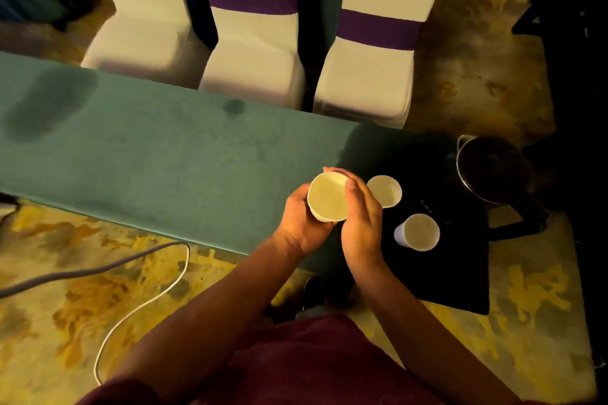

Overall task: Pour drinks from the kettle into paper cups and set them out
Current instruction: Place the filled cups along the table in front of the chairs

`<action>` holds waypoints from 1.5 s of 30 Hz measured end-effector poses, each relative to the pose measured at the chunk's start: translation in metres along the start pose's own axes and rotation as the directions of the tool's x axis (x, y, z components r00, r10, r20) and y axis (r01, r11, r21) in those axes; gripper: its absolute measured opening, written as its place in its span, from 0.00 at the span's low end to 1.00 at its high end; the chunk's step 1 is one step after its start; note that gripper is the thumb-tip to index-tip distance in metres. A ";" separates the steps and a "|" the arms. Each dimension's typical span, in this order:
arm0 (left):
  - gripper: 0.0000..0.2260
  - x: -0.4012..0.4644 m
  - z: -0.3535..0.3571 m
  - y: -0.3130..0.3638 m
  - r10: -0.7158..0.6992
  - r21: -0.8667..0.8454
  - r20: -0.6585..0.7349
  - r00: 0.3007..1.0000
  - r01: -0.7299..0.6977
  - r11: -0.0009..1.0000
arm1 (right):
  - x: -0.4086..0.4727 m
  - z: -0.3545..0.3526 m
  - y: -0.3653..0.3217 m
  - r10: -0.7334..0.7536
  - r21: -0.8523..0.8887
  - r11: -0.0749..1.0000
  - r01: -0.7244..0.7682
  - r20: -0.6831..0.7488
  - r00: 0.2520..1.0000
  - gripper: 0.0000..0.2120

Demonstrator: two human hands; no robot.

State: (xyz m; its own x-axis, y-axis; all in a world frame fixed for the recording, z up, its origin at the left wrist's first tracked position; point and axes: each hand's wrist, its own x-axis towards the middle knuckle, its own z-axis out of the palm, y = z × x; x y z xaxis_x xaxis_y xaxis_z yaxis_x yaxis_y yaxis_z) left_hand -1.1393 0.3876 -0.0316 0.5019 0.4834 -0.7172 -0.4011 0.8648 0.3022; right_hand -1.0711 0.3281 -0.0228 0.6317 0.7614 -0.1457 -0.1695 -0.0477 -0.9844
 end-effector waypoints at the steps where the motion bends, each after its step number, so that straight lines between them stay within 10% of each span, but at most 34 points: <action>1: 0.12 0.000 -0.003 0.006 0.025 -0.001 -0.014 1.000 -0.025 1.000 | 0.003 0.008 0.002 0.002 0.005 1.000 -0.002 0.022 1.000 0.16; 12: 0.26 0.029 -0.039 0.102 0.044 0.061 -0.030 0.999 -0.043 0.997 | 0.032 0.091 0.018 -0.021 -0.068 0.997 0.025 0.065 0.998 0.14; 20: 0.06 0.054 -0.077 0.175 -0.077 0.248 0.138 0.987 0.041 0.968 | 0.058 0.177 0.029 0.032 -0.010 0.999 -0.033 -0.095 0.995 0.15; 24: 0.33 0.077 -0.086 0.209 -0.036 0.324 -0.040 0.999 0.047 0.945 | 0.074 0.210 0.041 0.003 0.014 1.000 -0.001 -0.109 0.994 0.17; 34: 0.24 0.122 -0.109 0.239 -0.078 0.181 -0.203 0.976 0.116 0.977 | 0.111 0.250 0.086 0.088 0.023 0.996 -0.085 -0.171 0.981 0.17; 40: 0.07 0.147 -0.133 0.262 0.158 0.651 -0.330 0.931 0.104 0.752 | 0.132 0.263 0.107 0.097 0.006 0.995 -0.098 -0.173 0.980 0.16; 45: 0.12 0.142 -0.144 0.296 0.220 0.630 -0.361 0.906 0.063 0.774 | 0.146 0.269 0.118 0.110 -0.014 0.993 -0.115 -0.180 0.977 0.16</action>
State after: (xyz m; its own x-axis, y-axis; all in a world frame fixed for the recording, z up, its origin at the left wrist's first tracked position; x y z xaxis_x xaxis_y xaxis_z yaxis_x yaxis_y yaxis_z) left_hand -1.2970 0.6922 -0.1342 0.0899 0.5793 -0.8101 0.2034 0.7856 0.5844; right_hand -1.2028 0.6074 -0.1337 0.7350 0.6225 -0.2688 -0.2299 -0.1441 -0.9625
